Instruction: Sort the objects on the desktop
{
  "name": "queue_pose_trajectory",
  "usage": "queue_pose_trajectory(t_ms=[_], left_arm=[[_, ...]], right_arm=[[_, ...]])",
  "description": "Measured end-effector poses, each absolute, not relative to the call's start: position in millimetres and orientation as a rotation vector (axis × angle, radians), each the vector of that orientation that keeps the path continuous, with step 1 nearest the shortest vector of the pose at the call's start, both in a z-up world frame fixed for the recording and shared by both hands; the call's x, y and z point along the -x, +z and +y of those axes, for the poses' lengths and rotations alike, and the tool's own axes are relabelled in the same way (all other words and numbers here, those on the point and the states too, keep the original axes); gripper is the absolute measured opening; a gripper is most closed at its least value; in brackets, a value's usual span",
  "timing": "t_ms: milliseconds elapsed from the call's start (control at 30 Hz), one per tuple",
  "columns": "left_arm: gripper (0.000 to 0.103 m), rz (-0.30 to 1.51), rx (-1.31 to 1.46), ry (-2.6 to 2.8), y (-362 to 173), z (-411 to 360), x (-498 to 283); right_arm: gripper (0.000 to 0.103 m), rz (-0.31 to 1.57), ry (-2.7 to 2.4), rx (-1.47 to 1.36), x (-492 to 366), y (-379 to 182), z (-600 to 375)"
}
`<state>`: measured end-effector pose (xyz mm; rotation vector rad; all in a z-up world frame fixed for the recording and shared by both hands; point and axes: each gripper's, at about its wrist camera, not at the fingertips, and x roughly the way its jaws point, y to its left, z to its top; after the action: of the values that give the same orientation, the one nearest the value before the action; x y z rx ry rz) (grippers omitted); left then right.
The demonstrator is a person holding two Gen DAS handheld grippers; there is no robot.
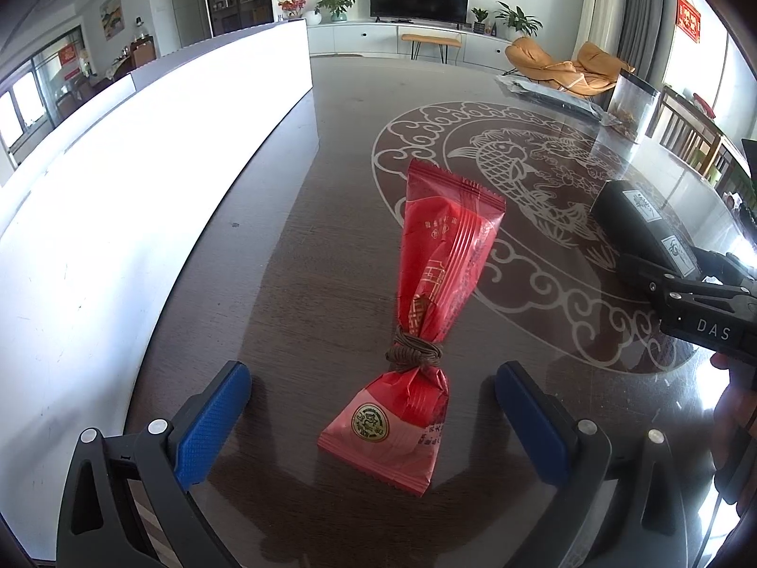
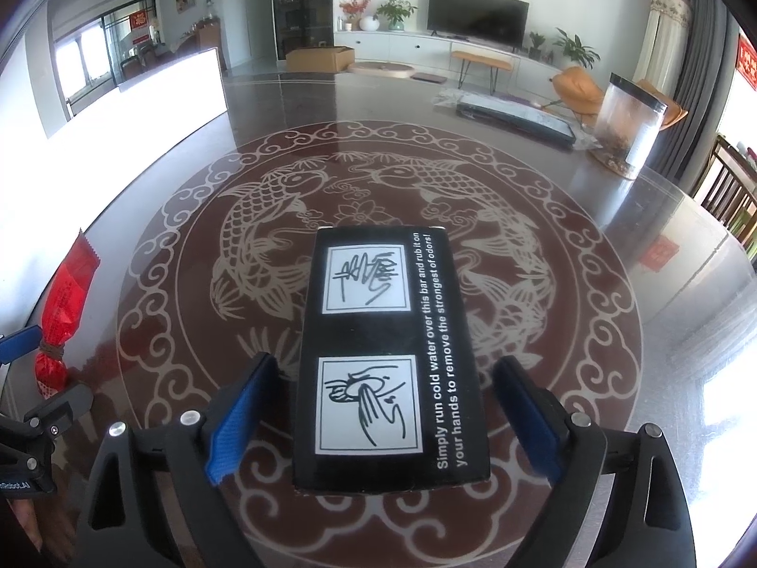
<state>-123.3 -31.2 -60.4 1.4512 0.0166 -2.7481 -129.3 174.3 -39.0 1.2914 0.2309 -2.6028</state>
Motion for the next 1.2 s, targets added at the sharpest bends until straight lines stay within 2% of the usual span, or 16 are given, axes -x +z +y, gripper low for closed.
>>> queue_pose_trajectory(t_ms=[1200], left_arm=[[0.103,0.017,-1.448,-2.75,-53,-45,108]], right_arm=[[0.096,0.198,-2.59,-1.307,132,-39,177]])
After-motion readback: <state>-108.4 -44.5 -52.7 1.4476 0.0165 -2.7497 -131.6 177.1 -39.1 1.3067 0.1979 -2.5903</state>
